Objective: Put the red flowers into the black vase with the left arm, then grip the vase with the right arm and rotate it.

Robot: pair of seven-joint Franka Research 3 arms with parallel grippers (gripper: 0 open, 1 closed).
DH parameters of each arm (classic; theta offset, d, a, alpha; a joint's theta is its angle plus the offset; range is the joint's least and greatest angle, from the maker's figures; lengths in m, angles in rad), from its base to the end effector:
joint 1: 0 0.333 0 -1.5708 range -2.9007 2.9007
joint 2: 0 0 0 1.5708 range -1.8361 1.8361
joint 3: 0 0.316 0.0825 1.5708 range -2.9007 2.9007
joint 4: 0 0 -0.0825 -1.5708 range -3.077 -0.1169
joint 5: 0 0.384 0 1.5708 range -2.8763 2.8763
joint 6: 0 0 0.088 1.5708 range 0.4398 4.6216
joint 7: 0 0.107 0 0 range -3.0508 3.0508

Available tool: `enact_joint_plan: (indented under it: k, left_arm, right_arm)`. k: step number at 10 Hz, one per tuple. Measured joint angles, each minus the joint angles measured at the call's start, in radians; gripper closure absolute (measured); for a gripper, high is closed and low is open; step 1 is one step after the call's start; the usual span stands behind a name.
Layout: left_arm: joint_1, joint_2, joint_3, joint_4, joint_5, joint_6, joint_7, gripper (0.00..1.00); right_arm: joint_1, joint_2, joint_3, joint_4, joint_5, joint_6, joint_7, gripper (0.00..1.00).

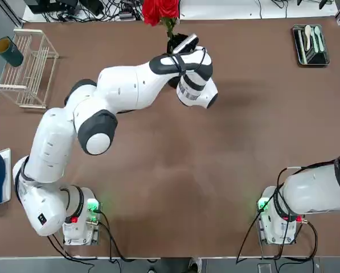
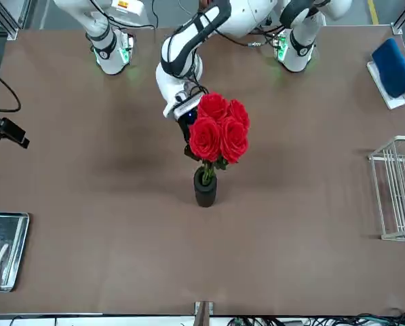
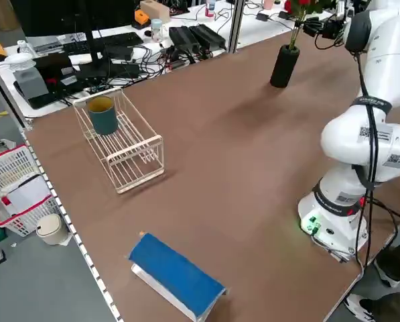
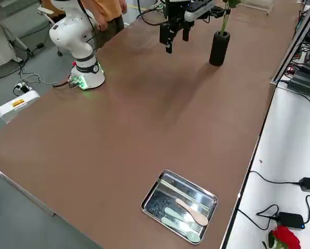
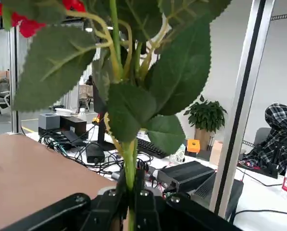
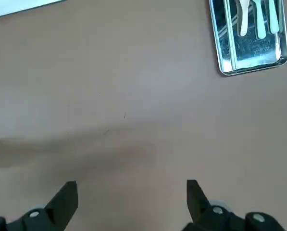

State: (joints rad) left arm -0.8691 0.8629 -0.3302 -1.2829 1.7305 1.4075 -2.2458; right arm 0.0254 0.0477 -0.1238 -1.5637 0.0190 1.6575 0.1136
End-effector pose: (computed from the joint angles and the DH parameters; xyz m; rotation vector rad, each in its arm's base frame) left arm 0.4405 -0.5930 0.3053 -1.9545 -0.6829 -1.9715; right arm 0.5748 -0.0531 0.6089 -3.1096 0.3323 -0.0725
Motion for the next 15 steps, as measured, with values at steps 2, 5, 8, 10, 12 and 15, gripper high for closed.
enact_joint_plan:
  k: [2,5,8,10,12,15]
  left_arm:
    - [0.001,0.017,0.004,0.0,0.006,0.0,-0.015,0.93]
    - [0.0,0.029,0.004,0.0,0.006,0.0,-0.017,0.93]
    - [-0.003,0.048,0.004,0.0,0.006,0.0,-0.017,0.93]
    - [-0.007,0.06,0.004,0.0,0.006,0.0,-0.018,0.93]
    - [-0.009,0.061,0.004,0.0,0.006,0.0,-0.021,0.93]
    - [-0.009,0.074,0.004,0.0,0.006,0.001,-0.035,0.93]
  right_arm:
    - [0.0,0.0,0.001,0.0,0.0,0.0,0.0,0.0]
    - [0.0,0.0,0.003,0.0,0.0,0.0,0.0,0.0]
    - [0.0,0.0,0.004,0.0,0.0,0.0,0.0,0.0]
    - [0.0,0.0,0.007,0.0,0.0,0.0,0.0,0.0]
    - [0.0,0.0,0.008,0.0,0.0,0.0,0.0,0.0]
    - [0.0,0.0,0.009,0.0,0.0,0.0,0.0,0.0]
